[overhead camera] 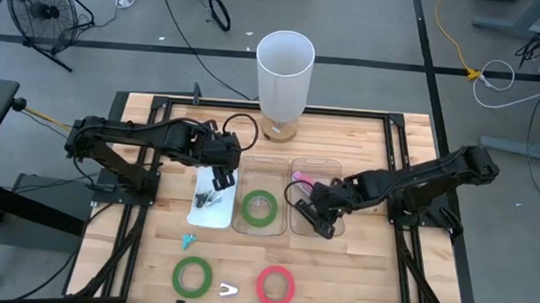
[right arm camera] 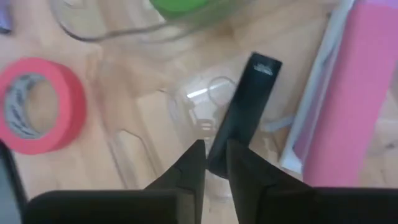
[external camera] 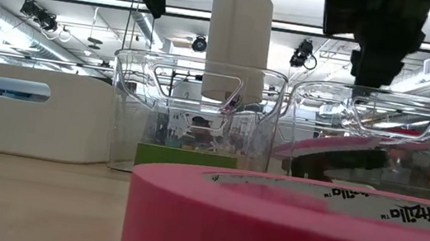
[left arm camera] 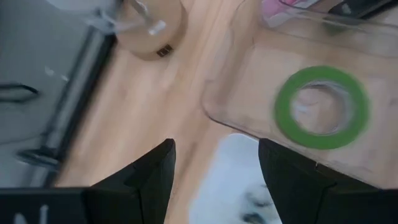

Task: Pick and place Stapler, Stapler remover, tape
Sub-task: Put the blue staple remover into the white bin

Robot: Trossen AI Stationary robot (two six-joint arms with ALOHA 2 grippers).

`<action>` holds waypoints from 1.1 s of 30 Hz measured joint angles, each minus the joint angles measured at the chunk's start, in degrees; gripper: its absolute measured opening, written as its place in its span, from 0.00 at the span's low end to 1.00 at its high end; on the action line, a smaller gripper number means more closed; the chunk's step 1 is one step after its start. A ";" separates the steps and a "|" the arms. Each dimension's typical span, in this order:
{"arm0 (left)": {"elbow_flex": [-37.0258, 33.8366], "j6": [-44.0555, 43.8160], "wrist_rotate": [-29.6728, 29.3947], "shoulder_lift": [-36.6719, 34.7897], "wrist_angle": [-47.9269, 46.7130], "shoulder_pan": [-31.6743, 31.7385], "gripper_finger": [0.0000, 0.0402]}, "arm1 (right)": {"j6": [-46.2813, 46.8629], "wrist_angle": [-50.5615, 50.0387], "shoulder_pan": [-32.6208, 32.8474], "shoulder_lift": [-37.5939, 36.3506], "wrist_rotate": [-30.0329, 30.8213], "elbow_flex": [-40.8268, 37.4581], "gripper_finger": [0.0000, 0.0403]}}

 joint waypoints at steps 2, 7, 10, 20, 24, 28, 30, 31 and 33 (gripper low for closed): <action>0.00 -2.80 4.82 0.00 0.01 -0.54 0.58 | -0.28 -0.11 -0.26 0.00 -1.19 0.95 0.15; -0.77 -7.57 16.21 0.00 -0.34 -7.16 0.58 | -1.35 -0.74 -0.43 0.00 -1.87 2.11 0.12; -2.33 -11.44 16.21 0.02 -0.40 -14.09 0.56 | -1.60 -0.89 -0.43 0.00 -1.85 2.11 0.12; -9.89 -42.39 8.13 0.02 0.05 -37.43 0.46 | -1.76 -1.04 -0.43 0.00 -1.80 2.11 0.12; -13.63 -53.83 5.58 0.02 -0.01 -42.58 0.45 | -2.45 -1.01 -0.43 0.00 -1.74 2.12 0.12; -18.37 -64.30 5.38 0.02 0.05 -45.08 0.45 | -3.66 -0.22 -0.43 0.00 -1.71 2.13 0.12; -21.00 -69.81 7.09 0.02 0.10 -45.32 0.45 | -3.80 0.26 -0.43 -0.02 -1.71 2.16 0.12; -22.32 -71.69 7.87 0.02 0.31 -45.31 0.45 | -4.00 0.38 -0.43 -0.02 -1.69 2.16 0.12; -25.08 -73.96 9.23 0.02 1.39 -45.29 0.45 | -4.82 0.59 -0.43 -0.02 -1.60 2.16 0.12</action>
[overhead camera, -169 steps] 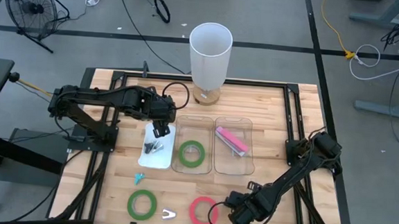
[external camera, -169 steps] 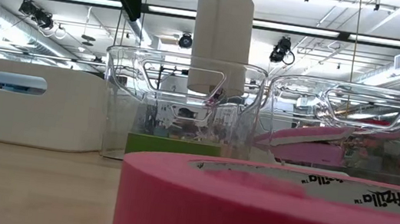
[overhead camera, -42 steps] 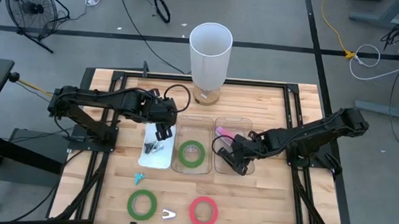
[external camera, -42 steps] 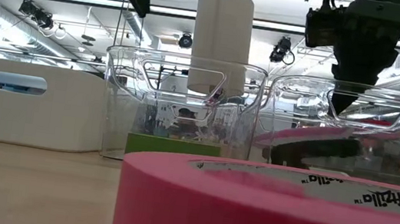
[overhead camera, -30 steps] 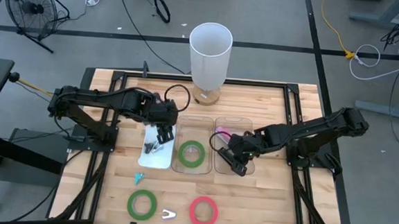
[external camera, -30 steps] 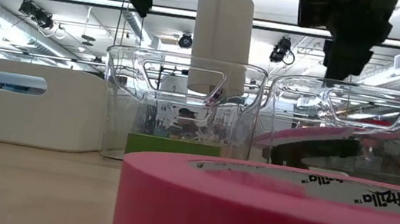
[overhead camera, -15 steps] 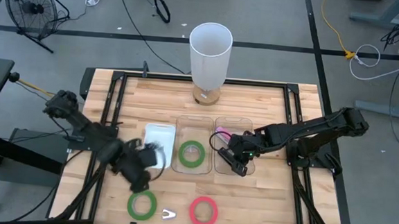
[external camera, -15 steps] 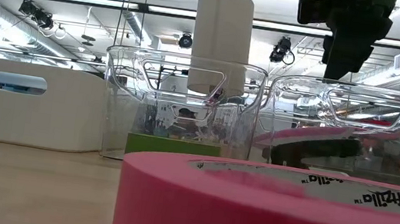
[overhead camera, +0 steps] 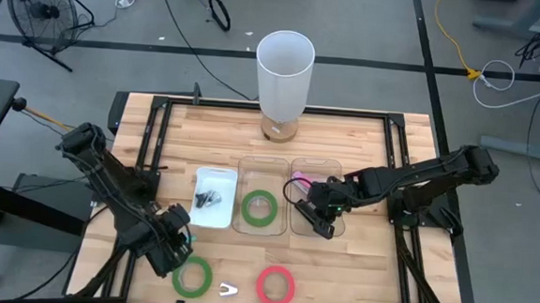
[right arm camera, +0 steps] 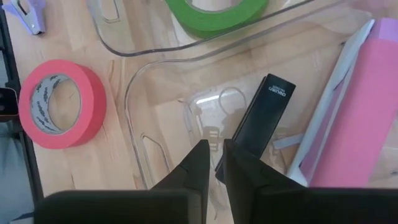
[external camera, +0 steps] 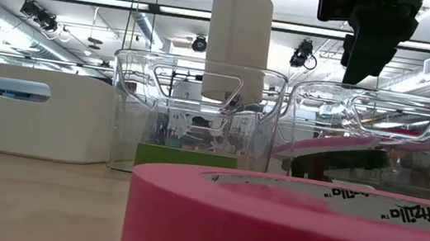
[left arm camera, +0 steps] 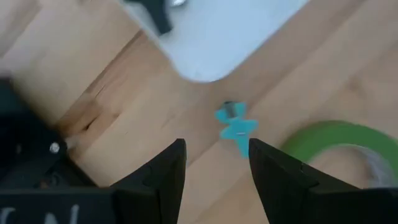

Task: Pick and place Stapler, Stapler remover, tape
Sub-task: Put the blue staple remover into the white bin

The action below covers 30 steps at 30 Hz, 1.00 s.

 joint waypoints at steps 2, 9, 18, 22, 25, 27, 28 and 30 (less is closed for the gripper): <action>-2.59 -1.21 1.21 0.00 2.48 0.01 0.45 | -0.16 0.05 0.00 0.00 0.79 0.00 0.12; -9.79 -0.69 1.81 0.00 14.71 0.02 0.45 | -0.06 0.05 0.00 0.00 1.86 0.00 0.12; -11.97 -0.19 0.82 0.00 19.40 0.05 0.45 | 0.30 0.09 0.00 0.00 1.90 0.00 0.12; -11.95 -1.46 0.19 0.52 20.73 0.05 0.45 | 0.48 0.18 0.00 0.00 2.01 0.00 0.12; -11.95 -1.23 1.06 2.17 22.45 0.05 0.45 | 0.48 0.24 0.00 0.00 2.01 0.00 0.12; -11.95 -1.25 2.57 3.80 23.43 0.05 0.45 | 0.48 0.33 0.00 -0.02 2.01 0.00 0.12; -11.95 -1.25 3.26 4.62 23.52 0.05 0.45 | 0.48 0.45 0.00 -0.02 2.00 0.00 0.12; -11.97 -1.23 4.10 5.90 23.37 0.03 0.45 | 0.48 0.73 0.01 -0.02 1.98 0.02 0.12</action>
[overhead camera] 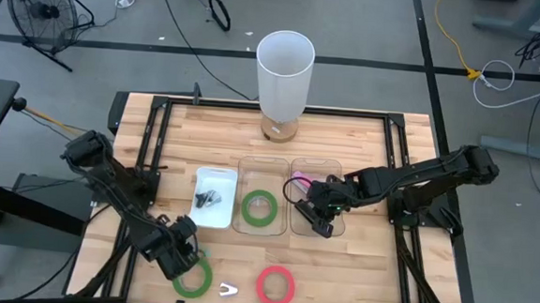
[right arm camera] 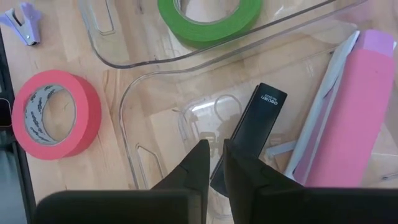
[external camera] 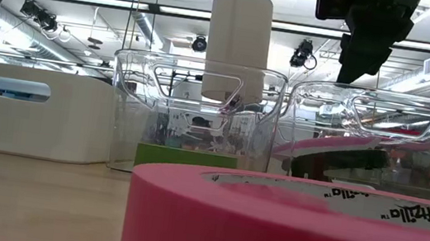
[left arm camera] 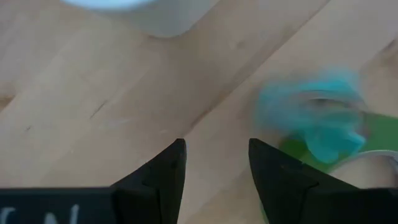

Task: Pick and place Stapler, Stapler remover, tape
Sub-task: Put the blue staple remover into the white bin

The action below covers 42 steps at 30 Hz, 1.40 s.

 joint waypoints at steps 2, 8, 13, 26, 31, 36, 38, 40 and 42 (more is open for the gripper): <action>0.00 0.01 0.18 1.10 0.06 -0.03 0.45 | 0.00 0.22 -0.01 0.00 0.00 0.00 0.12; 0.00 1.49 0.06 2.06 0.92 0.12 0.45 | -0.02 0.85 -0.01 0.00 0.07 0.02 0.12; 0.00 4.31 -1.07 2.04 2.96 0.13 0.45 | -0.04 0.91 0.01 0.00 1.50 0.02 0.12; 4.14 14.68 -8.70 1.96 6.34 4.27 0.45 | -0.04 1.07 0.01 0.00 1.59 0.02 0.12; 4.15 15.78 -9.02 1.95 6.17 6.07 0.45 | -0.04 1.07 0.01 0.00 1.57 0.02 0.12; 4.15 18.16 -9.53 1.95 7.78 7.16 0.45 | -0.04 1.07 0.01 0.00 1.53 0.02 0.12; 4.15 18.66 -9.53 1.95 8.23 7.48 0.45 | -0.04 1.07 0.01 0.00 1.52 0.02 0.12; 4.15 19.26 -9.55 1.95 8.25 7.79 0.45 | -0.04 1.07 0.01 0.00 1.48 0.02 0.12; 4.15 19.56 -9.55 1.95 8.25 8.00 0.45 | -0.04 1.07 0.01 0.00 1.36 0.02 0.12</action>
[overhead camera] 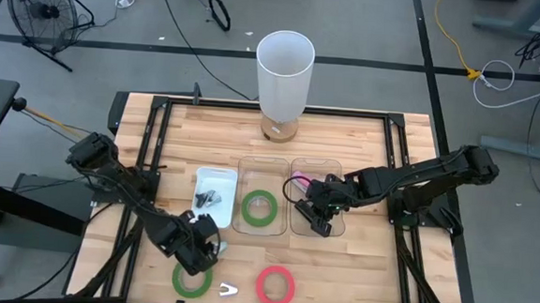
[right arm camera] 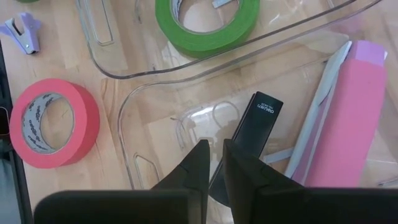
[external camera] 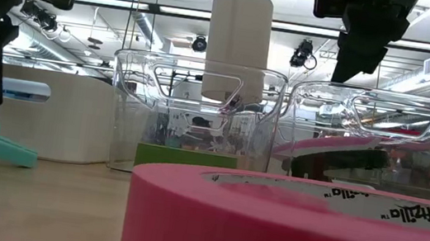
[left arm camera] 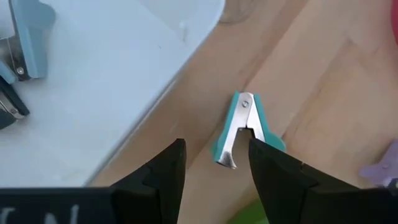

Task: Pick and place Stapler, Stapler remover, tape
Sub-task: Put the blue staple remover into the white bin

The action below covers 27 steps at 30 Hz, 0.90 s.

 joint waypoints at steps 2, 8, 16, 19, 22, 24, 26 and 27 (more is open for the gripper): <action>0.00 0.01 0.00 0.02 0.00 0.22 0.45 | 0.00 0.00 0.00 0.00 0.00 0.00 0.12; 0.00 0.05 2.06 3.87 0.56 0.32 0.45 | 0.00 0.02 0.00 0.00 0.00 0.00 0.12; 0.02 3.84 1.60 6.16 3.65 1.17 0.45 | -0.39 1.41 0.00 0.00 0.03 0.00 0.12; -0.02 4.82 1.60 6.16 3.47 1.41 0.44 | -0.39 1.83 0.00 0.00 0.24 0.00 0.12; -0.02 4.59 2.34 6.16 3.61 1.52 0.38 | -0.42 1.75 0.00 0.00 0.99 -0.02 0.12; -0.02 4.62 3.07 6.16 3.63 1.52 0.30 | -0.42 1.75 0.00 0.00 1.07 -0.02 0.12; 0.00 4.61 3.54 6.12 3.65 1.52 0.20 | -0.42 1.73 0.00 0.00 1.09 -0.02 0.12; 0.00 4.63 3.65 6.11 3.73 1.52 0.14 | -0.42 1.73 0.00 0.00 1.09 -0.02 0.12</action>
